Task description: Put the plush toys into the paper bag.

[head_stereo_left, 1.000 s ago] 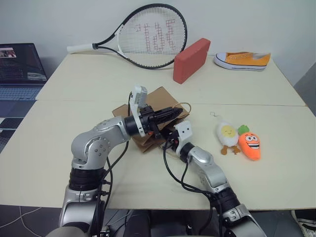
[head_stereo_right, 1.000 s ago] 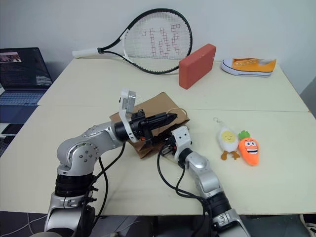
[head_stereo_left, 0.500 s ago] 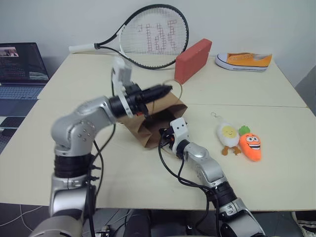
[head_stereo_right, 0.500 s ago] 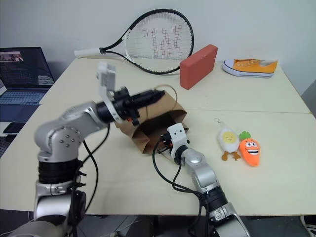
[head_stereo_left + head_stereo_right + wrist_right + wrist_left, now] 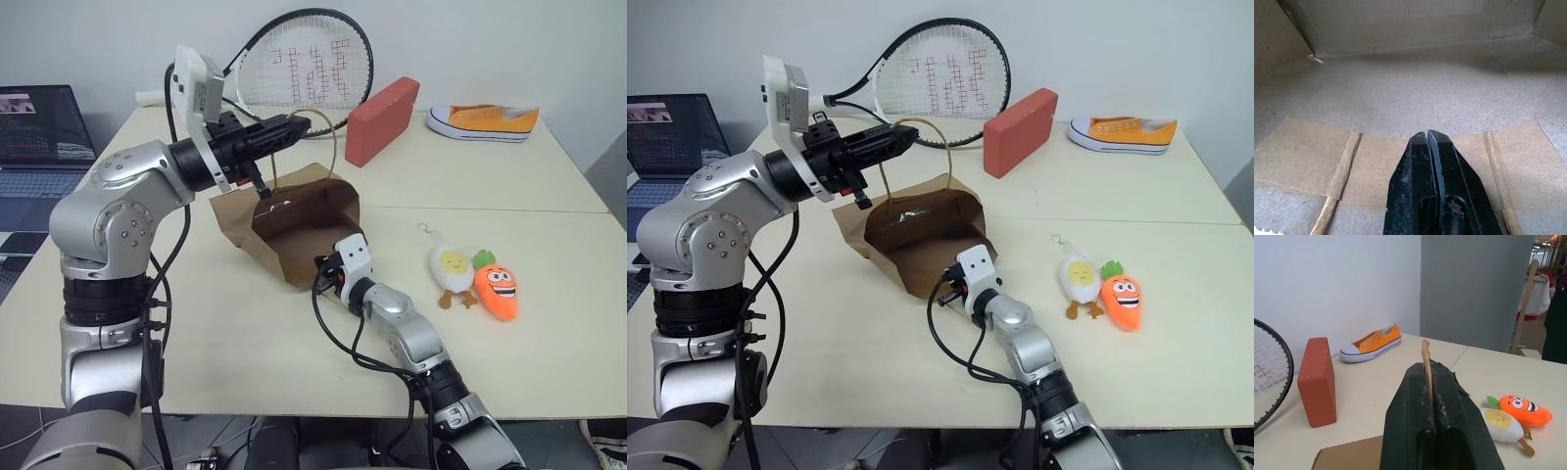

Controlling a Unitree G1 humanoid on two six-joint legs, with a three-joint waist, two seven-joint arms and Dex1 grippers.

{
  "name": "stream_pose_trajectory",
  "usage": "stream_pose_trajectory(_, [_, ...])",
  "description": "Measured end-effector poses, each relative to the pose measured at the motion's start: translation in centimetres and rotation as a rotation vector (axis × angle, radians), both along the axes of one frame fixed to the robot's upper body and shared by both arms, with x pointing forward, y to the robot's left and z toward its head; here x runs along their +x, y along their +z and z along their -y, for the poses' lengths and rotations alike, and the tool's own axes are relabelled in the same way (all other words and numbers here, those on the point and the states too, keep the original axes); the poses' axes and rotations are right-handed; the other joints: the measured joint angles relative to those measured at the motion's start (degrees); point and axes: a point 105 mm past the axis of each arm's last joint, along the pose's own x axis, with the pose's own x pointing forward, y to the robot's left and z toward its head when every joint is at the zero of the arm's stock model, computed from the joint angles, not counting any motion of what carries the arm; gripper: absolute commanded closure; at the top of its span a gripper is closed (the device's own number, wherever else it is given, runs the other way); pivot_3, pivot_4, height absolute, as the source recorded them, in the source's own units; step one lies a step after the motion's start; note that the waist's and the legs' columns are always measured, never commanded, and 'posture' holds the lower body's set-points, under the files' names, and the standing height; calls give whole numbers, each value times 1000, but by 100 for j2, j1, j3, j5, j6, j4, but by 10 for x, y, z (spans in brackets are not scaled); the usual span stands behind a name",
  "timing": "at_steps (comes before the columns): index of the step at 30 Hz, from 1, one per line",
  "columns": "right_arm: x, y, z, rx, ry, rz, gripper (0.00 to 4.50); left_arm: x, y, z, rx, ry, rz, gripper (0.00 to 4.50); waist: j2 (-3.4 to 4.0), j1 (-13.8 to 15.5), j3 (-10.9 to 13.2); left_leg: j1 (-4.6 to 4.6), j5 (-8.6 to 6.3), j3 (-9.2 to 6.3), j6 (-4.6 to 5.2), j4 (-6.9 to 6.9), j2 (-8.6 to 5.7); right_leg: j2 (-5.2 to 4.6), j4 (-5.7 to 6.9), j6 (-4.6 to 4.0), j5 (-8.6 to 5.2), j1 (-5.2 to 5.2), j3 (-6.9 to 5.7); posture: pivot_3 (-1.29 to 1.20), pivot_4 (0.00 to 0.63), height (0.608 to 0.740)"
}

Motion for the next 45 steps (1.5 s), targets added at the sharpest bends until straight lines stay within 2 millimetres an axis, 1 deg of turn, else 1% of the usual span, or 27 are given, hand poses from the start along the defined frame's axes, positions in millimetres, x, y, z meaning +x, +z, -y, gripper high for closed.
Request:
stream_pose_trajectory(5, [0, 0, 0, -2, 0, 1, 4466, 2, 8, 0, -10, 1, 25, 4500, -1, 2, 0, 0, 0, 1, 0, 0, 0, 0, 0, 0, 0, 0, 1, 0, 150, 740])
stream_pose_trajectory(10, [0, 0, 0, -2, 0, 1, 4466, 3, 7, 0, -6, -2, 31, 4500, 0, 1, 0, 1, 0, 0, 0, -1, 0, 0, 2, 0, 0, 0, 0, 0, 150, 740])
stream_pose_trajectory(13, [0, 0, 0, 1, -1, 1, 4466, 2, 3, 2, -10, -12, 23, 4500, 0, 1, 0, 1, 0, 0, 0, -1, 0, 0, 2, 0, 0, 0, 1, 0, 150, 740])
stream_pose_trajectory(18, [-1, 2, 2, -4, 8, 3, 4466, -5, -8, 13, 4, -52, 14, 4500, 0, 10, 0, -2, 0, -1, 0, -2, 0, 0, 4, 1, 0, -3, 0, 0, 150, 740])
stream_pose_trajectory(21, [-2, 4, 11, -22, 18, 20, 4466, -9, -18, 19, 21, -73, -4, 4500, 0, 13, 1, -12, 0, -1, -1, -3, 0, 0, 6, 2, 1, -13, 0, 0, 150, 740])
stream_pose_trajectory(23, [-3, 9, 20, -22, 15, 36, 4466, -9, -23, 21, 20, -80, -17, 4500, 0, 10, 1, -20, 1, 3, -1, -2, 0, 0, 18, 4, 1, -29, 2, 0, 150, 740])
stream_pose_trajectory(26, [-11, 25, 26, 26, 40, 62, 4466, -12, -27, 24, 25, -94, -21, 4500, 0, 4, 1, -28, 1, 1, -1, -5, 2, 4, 45, 0, -5, -51, 2, 0, 150, 740])
stream_pose_trajectory(29, [-22, 46, 32, 43, 88, 113, 4466, -15, -32, 29, 45, -122, -27, 4500, 0, -4, 1, -24, 1, 2, -1, -15, 5, 8, 45, -2, -7, -53, 2, 0, 150, 740])
stream_pose_trajectory(32, [-40, 66, 37, 57, 187, 158, 4466, -16, -37, 31, 50, -129, -38, 4500, 1, -10, 2, -25, 1, 3, -1, -15, 5, 7, 43, -2, -7, -53, 3, 0, 150, 740])
stream_pose_trajectory(34, [-49, 78, 49, 58, 221, 179, 4105, -16, -37, 32, 46, -134, -40, 4500, 0, -8, 1, -25, 1, 2, -1, -14, 5, 7, 42, -2, -7, -51, 2, 0, 150, 740])
stream_pose_trajectory(36, [-53, 87, 69, 26, 222, 198, 3542, -17, -38, 34, 41, -140, -42, 4500, 0, 15, 1, -25, 1, 3, -1, -12, 5, 7, 41, -2, -8, -50, 3, 0, 150, 740])
stream_pose_trajectory(37, [-54, 90, 79, 5, 218, 206, 3232, -17, -38, 34, 39, -143, -43, 4500, 0, 24, 2, -25, 1, 4, -1, -12, 4, 6, 41, -3, -8, -50, 3, 0, 150, 740])
stream_pose_trajectory(38, [-56, 94, 91, -26, 213, 215, 2819, -17, -39, 34, 39, -145, -44, 4500, -1, 28, 2, -26, 1, 5, -1, -11, 4, 6, 40, -4, -9, -49, 4, 0, 150, 740])
stream_pose_trajectory(39, [-57, 98, 99, -44, 209, 223, 2436, -18, -39, 34, 39, -146, -46, 4500, -1, 26, 2, -26, 1, 5, -1, -11, 4, 6, 40, -5, -9, -50, 4, 0, 150, 740])
stream_pose_trajectory(40, [-60, 100, 106, -71, 211, 231, 2158, -18, -40, 34, 38, -150, -48, 4500, -1, 26, 2, -25, 1, 5, -1, -12, 4, 6, 40, -6, -10, -50, 3, 0, 150, 740])
stream_pose_trajectory(41, [-63, 100, 113, -111, 214, 236, 1738, -19, -40, 35, 38, -158, -50, 4500, -1, 25, 2, -25, 1, 5, -1, -14, 4, 6, 40, -7, -11, -50, 2, 0, 150, 740])
stream_pose_trajectory(42, [-65, 97, 121, -169, 215, 238, 1414, -20, -41, 35, 37, -165, -53, 4500, -1, 26, 2, -25, 1, 6, -1, -15, 4, 6, 40, -6, -12, -51, 3, 0, 150, 740])
stream_pose_trajectory(43, [-66, 91, 133, -253, 204, 235, 1414, -21, -42, 35, 36, -172, -59, 4500, -2, 27, 2, -26, 1, 7, -1, -15, 4, 6, 39, -7, -13, -51, 3, 0, 150, 740])
stream_pose_trajectory(45, [-67, 80, 149, -380, 187, 241, 1414, -21, -45, 33, 38, -173, -68, 4500, -2, 27, 3, -26, 1, 10, -1, -15, 4, 6, 39, -7, -14, -51, 4, 0, 150, 740])
